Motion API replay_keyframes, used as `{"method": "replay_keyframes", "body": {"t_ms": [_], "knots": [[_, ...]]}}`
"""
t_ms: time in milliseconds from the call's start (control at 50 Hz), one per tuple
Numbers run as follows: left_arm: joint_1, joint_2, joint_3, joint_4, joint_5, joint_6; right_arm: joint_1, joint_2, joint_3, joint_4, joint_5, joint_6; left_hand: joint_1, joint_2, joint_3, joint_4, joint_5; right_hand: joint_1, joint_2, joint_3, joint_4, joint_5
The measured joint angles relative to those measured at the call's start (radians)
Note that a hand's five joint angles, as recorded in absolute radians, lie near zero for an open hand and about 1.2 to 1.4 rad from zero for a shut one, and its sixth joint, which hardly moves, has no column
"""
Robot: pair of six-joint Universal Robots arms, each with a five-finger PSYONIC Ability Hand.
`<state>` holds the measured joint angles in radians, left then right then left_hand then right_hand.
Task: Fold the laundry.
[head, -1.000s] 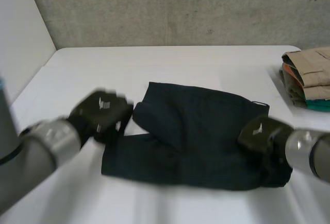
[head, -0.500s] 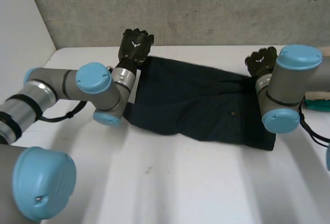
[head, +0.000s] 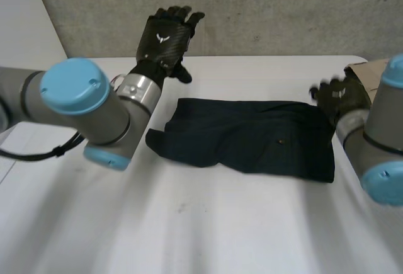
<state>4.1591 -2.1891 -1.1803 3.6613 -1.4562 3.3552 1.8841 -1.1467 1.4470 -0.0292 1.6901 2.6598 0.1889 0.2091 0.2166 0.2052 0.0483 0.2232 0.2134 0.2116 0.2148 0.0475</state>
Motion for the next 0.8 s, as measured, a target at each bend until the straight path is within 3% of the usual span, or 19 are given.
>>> {"method": "replay_keyframes", "body": {"t_ms": [100, 200, 260, 320, 380, 460, 580, 600, 660, 800], "knots": [[0.000, 0.090, -0.152, -0.001, 0.002, -0.016, -0.006, -0.006, 0.089, 0.084, -0.055, 0.155, 0.000, 0.000, 0.000, 0.000, 0.000, 0.000, 0.000, 0.000, 0.000, 0.000], [0.000, 0.131, -0.245, -0.001, 0.003, -0.060, -0.032, 0.041, 0.137, 0.054, -0.136, 0.222, 0.000, 0.000, 0.000, 0.000, 0.000, 0.045, 0.049, 0.050, 0.039, 0.039], [0.000, 0.137, -0.267, -0.001, 0.003, -0.086, -0.045, 0.086, 0.138, 0.005, -0.142, 0.217, 0.000, 0.000, 0.000, 0.000, 0.000, 0.516, 0.550, 0.537, 0.512, 0.513], [0.001, 0.139, -0.280, -0.002, 0.001, -0.108, -0.055, 0.116, 0.136, -0.038, -0.120, 0.195, 0.000, 0.000, 0.000, 0.000, 0.000, 0.773, 0.888, 0.859, 0.871, 0.834], [0.002, 0.146, -0.289, -0.002, 0.000, -0.121, -0.062, 0.124, 0.141, -0.078, -0.082, 0.134, 0.000, 0.000, 0.000, 0.000, 0.000, 0.816, 0.962, 0.940, 0.970, 0.901], [0.007, 0.185, -0.315, -0.002, 0.000, -0.135, -0.080, 0.065, 0.188, -0.172, 0.015, -0.168, 0.000, 0.000, 0.000, 0.000, 0.000, 0.823, 0.962, 0.941, 0.981, 0.915], [0.020, 0.247, -0.347, -0.001, 0.002, -0.136, -0.050, 0.001, 0.221, -0.337, 0.054, -0.508, 0.000, 0.000, 0.000, 0.000, 0.000, 0.888, 0.964, 0.952, 0.982, 0.942], [0.022, 0.256, -0.353, -0.001, 0.002, -0.137, -0.006, -0.008, 0.215, -0.407, 0.044, -0.593, 0.000, 0.000, 0.000, 0.000, 0.000, 0.893, 0.964, 0.952, 0.982, 0.942], [0.025, 0.277, -0.368, -0.001, 0.002, -0.139, 0.070, -0.005, 0.195, -0.488, 0.010, -0.663, 0.000, 0.000, 0.000, 0.000, 0.000, 0.893, 0.964, 0.952, 0.982, 0.942], [0.029, 0.300, -0.407, 0.000, 0.001, -0.150, 0.320, 0.140, 0.153, -0.520, -0.265, -0.682, 0.000, 0.000, 0.000, 0.000, 0.000, 0.851, 0.886, 0.907, 0.918, 0.893]]}}
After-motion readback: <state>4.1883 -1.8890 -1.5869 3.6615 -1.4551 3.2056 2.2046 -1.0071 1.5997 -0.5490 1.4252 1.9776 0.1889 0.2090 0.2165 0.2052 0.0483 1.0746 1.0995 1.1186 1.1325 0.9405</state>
